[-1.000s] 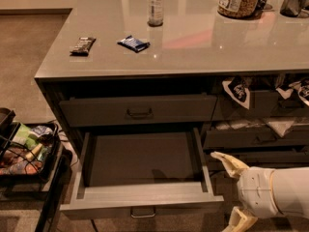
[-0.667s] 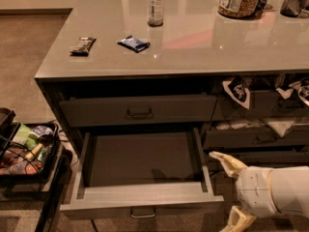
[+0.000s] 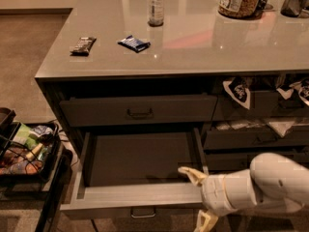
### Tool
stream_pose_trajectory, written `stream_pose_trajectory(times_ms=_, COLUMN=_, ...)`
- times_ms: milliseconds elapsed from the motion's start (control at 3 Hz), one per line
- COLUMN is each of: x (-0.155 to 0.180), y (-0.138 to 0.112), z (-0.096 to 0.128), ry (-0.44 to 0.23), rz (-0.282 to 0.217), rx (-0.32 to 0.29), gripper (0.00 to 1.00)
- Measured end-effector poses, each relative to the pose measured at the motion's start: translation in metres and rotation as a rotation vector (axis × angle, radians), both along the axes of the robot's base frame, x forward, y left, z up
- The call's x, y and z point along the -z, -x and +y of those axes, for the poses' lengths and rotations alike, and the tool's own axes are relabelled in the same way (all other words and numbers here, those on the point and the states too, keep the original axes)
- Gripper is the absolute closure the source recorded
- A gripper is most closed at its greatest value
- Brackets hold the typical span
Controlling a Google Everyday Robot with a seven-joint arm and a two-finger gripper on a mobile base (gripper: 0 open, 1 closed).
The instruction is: Close middle drawer
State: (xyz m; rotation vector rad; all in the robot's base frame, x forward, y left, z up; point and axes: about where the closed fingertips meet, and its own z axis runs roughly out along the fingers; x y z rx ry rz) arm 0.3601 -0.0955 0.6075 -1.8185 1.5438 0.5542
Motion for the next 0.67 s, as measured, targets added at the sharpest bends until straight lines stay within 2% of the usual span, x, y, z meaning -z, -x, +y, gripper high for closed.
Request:
stream_pose_trajectory(times_ms=333, x=0.037, y=0.0011, z=0.0072, ry=-0.01, rz=0.013, rx=0.047, gripper=0.0)
stream_pose_trajectory(times_ms=667, x=0.039, y=0.0017, z=0.0083, ry=-0.02, rz=0.014, rx=0.046, gripper=0.0)
